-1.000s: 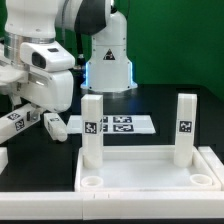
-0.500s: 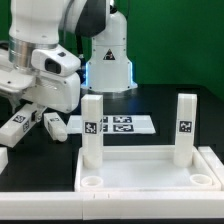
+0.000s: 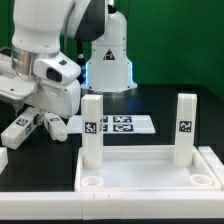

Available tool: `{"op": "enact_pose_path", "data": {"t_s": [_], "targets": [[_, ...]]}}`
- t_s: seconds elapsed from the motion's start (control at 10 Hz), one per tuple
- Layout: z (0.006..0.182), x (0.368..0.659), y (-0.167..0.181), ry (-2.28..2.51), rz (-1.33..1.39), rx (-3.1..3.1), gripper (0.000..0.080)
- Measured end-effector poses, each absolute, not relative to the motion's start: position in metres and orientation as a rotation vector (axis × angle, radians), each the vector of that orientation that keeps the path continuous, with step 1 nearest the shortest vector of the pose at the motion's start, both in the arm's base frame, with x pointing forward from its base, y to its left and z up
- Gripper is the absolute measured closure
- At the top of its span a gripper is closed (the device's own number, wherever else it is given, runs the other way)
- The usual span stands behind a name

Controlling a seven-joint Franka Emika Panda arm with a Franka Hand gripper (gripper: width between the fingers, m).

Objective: Assemble desk

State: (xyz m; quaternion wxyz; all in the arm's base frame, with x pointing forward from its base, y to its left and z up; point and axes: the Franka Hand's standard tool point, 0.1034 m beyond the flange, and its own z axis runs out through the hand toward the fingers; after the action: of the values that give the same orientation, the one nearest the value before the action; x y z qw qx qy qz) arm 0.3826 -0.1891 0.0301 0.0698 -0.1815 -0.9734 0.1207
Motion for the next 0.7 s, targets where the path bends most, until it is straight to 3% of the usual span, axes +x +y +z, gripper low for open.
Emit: {"op": "enact_pose_path", "data": {"t_s": [0.2, 0.6, 0.7], "targets": [[0.0189, 0.3769, -0.189, -2.9, 0.372, -0.576, 0.0514], [0.0168, 0.3768, -0.1902, -2.892, 0.378, -0.606, 0.0514], [0.0168, 0.3767, -0.1903, -2.891, 0.378, -0.611, 0.0264]]}}
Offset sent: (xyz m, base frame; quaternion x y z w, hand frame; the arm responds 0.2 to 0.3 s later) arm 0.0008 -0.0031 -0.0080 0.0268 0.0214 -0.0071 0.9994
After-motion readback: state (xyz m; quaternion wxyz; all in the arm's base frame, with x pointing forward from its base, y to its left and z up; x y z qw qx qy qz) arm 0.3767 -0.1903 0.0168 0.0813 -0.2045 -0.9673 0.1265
